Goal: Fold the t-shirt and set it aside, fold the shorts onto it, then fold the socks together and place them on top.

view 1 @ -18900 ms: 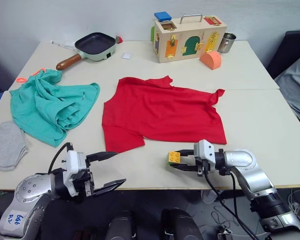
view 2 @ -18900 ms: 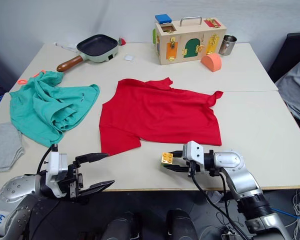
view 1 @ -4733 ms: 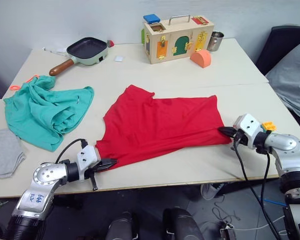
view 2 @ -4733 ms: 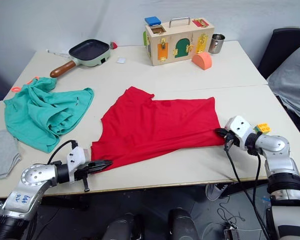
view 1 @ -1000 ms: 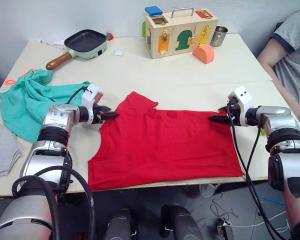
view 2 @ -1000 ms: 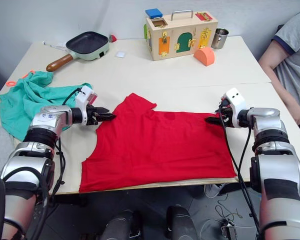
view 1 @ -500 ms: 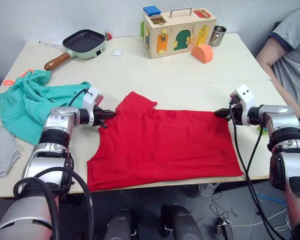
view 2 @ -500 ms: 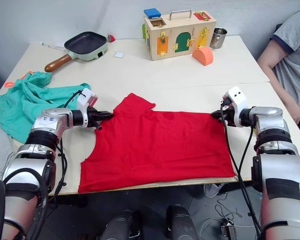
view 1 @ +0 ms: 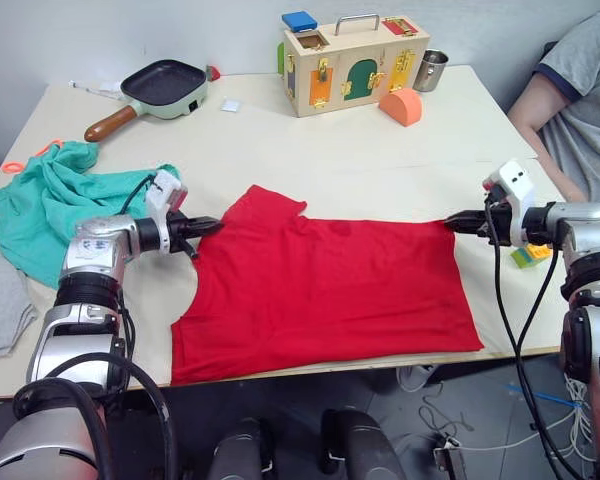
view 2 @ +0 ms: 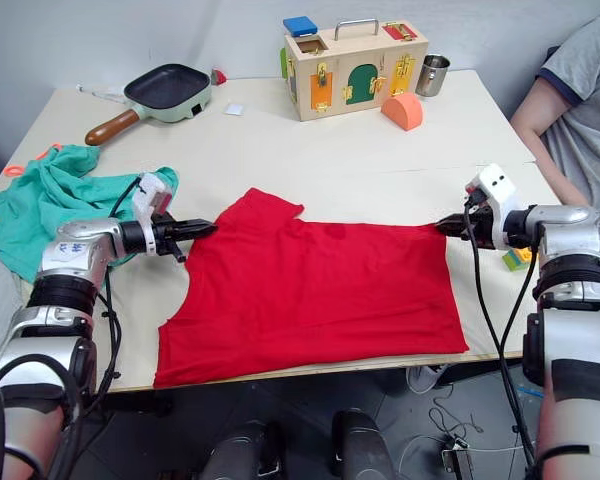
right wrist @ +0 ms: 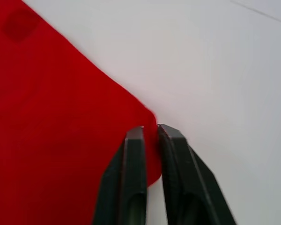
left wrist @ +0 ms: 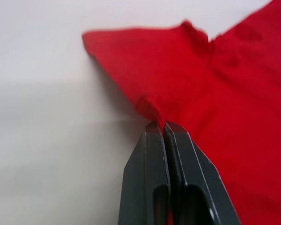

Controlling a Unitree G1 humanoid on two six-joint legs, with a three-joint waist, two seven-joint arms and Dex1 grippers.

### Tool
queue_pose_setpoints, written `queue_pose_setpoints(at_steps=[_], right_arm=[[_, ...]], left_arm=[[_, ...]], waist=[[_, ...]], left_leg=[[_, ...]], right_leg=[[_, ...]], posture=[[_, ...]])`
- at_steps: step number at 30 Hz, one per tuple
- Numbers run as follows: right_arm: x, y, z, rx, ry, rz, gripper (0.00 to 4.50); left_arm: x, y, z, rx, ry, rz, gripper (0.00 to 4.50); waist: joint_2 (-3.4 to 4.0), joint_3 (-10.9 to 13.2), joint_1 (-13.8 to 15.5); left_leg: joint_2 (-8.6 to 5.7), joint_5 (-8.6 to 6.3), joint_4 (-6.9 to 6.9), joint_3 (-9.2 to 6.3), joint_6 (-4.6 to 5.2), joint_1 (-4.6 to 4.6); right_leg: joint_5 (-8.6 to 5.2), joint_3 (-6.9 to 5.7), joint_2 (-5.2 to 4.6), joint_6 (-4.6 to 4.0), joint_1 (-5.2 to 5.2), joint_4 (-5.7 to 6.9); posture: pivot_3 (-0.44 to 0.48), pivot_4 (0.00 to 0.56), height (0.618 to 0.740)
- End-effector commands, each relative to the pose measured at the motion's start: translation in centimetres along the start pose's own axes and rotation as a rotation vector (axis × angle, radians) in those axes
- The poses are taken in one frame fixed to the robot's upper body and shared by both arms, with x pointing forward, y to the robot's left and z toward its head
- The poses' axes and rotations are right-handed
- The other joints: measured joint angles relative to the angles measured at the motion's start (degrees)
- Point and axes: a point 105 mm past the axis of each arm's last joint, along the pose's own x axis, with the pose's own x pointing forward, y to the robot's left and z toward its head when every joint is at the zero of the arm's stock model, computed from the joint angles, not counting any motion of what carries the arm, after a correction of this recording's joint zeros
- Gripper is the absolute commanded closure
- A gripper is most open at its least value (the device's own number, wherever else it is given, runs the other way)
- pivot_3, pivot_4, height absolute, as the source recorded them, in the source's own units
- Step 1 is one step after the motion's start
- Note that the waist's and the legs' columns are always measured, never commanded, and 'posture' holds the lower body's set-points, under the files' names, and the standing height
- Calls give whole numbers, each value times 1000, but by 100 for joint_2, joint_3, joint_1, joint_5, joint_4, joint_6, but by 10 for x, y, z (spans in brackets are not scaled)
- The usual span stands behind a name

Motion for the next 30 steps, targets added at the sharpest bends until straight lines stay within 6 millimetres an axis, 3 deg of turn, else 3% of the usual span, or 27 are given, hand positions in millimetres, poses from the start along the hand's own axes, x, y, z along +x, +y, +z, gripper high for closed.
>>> queue_pose_setpoints(at_steps=[1, 8, 11, 15, 24, 30], right_arm=[[5, 0, 6, -21, -12, -18, 2546], [11, -8, 6, -78, 3, -112, 110], [15, -8, -3, -42, 63, -129, 50], [18, -6, -7, -19, 90, -123, 1086], [20, -3, 5, 30, 8, -93, 4343], [9, -6, 9, 63, -41, -80, 4487]], left_arm=[[0, -3, 9, 22, -26, -6, 4500], [1, -7, 4, 21, -11, -10, 4500], [1, -6, 1, 7, 0, 4, 4500], [2, -5, 0, 6, 6, 11, 4500], [2, -4, -1, -3, 8, 18, 4500], [-2, -3, 3, -11, -8, 19, 4500]], waist=[[0, 0, -2], [0, 0, 0], [0, 0, -1], [0, 0, -2], [0, 0, -19], [0, 0, -36]], left_leg=[[0, 0, 1, 0, 0, -1], [0, 0, 4, -3, 0, -4], [0, 0, 5, -4, 0, -4], [0, 0, 8, -4, 0, -4], [0, 1, 10, -4, 1, -4], [0, 1, 9, -4, 1, -4]], right_leg=[[0, 0, 0, 0, 0, 1], [0, -1, -2, 0, 0, 6], [0, -1, -1, 0, 0, 7], [0, -1, -2, 0, 1, 6], [0, -1, -1, 0, 1, 11], [0, -1, -1, 0, 1, 12]], posture=[[0, 150, 740], [0, 150, 740], [0, 150, 740], [0, 150, 740], [0, 150, 740], [0, 150, 740]])
